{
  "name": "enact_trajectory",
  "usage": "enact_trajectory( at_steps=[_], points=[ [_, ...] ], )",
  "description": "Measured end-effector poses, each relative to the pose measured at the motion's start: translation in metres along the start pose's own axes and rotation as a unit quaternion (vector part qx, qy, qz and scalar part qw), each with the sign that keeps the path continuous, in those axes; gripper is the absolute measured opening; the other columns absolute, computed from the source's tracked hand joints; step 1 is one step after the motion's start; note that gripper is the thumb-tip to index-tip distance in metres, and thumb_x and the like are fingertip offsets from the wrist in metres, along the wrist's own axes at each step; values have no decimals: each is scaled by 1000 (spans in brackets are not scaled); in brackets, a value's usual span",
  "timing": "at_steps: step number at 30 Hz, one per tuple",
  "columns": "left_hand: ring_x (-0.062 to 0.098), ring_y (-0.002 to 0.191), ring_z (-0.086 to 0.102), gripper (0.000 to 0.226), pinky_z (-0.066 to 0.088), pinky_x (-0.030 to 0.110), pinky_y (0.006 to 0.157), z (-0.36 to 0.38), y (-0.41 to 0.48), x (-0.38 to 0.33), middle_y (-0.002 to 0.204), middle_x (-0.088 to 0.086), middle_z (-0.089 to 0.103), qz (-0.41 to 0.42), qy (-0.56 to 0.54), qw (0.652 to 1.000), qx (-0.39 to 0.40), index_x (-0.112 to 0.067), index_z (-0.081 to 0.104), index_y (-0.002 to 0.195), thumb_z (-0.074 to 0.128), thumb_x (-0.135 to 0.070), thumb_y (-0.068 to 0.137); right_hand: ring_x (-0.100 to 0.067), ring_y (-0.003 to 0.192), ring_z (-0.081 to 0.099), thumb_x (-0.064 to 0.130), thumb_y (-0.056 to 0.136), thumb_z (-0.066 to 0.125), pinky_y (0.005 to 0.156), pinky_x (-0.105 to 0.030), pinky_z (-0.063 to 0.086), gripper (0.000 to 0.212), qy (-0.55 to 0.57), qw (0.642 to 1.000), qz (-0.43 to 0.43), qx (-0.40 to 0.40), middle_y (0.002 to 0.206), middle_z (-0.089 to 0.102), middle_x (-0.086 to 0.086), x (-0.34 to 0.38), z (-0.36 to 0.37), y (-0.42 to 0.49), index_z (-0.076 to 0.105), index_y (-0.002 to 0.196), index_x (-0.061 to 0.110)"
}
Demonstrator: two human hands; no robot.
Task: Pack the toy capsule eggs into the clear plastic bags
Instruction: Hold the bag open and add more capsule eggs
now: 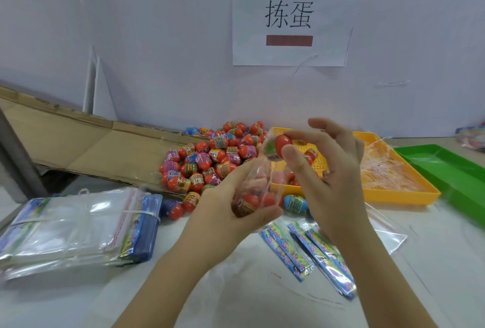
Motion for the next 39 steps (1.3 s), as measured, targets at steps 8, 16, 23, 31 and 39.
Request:
enact_trajectory(
  at_steps=[8, 16, 23, 31, 39],
  points=[
    [2, 92, 68, 53, 58, 41, 81, 3, -1, -3, 105, -25, 69, 3, 48, 998, 31, -57, 36, 135, 48, -70, 85, -4, 125, 25, 61, 81, 54, 98, -4, 10, 21, -14, 993, 34, 114, 130, 44, 16, -4, 17, -3, 68, 90, 49],
    [-2, 95, 66, 33, 51, 12, 78, 1, -2, -6, 103, -25, 68, 16, 9, 1000, 3, -41, 53, 124, 60, -41, 93, 3, 124, 24, 71, 65, 53, 93, -8, 19, 28, 31, 984, 70, 161, 125, 42, 31, -7, 28, -7, 69, 78, 52],
    [5, 88, 71, 38, 55, 15, 73, 4, 0, -4, 96, -15, 74, -7, -107, 994, -8, -38, 60, 115, 65, -46, 78, 8, 119, 20, 74, 67, 44, 97, -29, 18, 22, -14, 983, 68, 167, 129, 42, 28, -9, 36, -11, 59, 64, 59],
    [15, 77, 73, 13, 58, 25, 62, -36, 2, 10, 88, 0, 75, -39, -226, 958, -173, -36, 76, 84, 72, -24, 81, -7, 123, 39, 52, 92, 40, 104, -27, 31, 29, 48, 997, 32, 52, 128, 47, 16, -11, 23, -6, 44, 121, 56],
    [8, 57, 63, 22, 49, 18, 45, -60, 1, 24, 73, 2, 72, -65, -266, 928, -252, -15, 78, 83, 60, -7, 93, -14, 102, 56, 30, 96, 53, 91, -39, 47, 28, -255, 914, 91, 301, 114, 59, 8, -73, 62, -23, 61, 121, 41]
  ],
)
Point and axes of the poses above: each hand's wrist, its own y-axis towards the middle knuckle, its own z-axis out of the palm, x = y × z, the point moved 9 cm from there along y, towards the middle knuckle
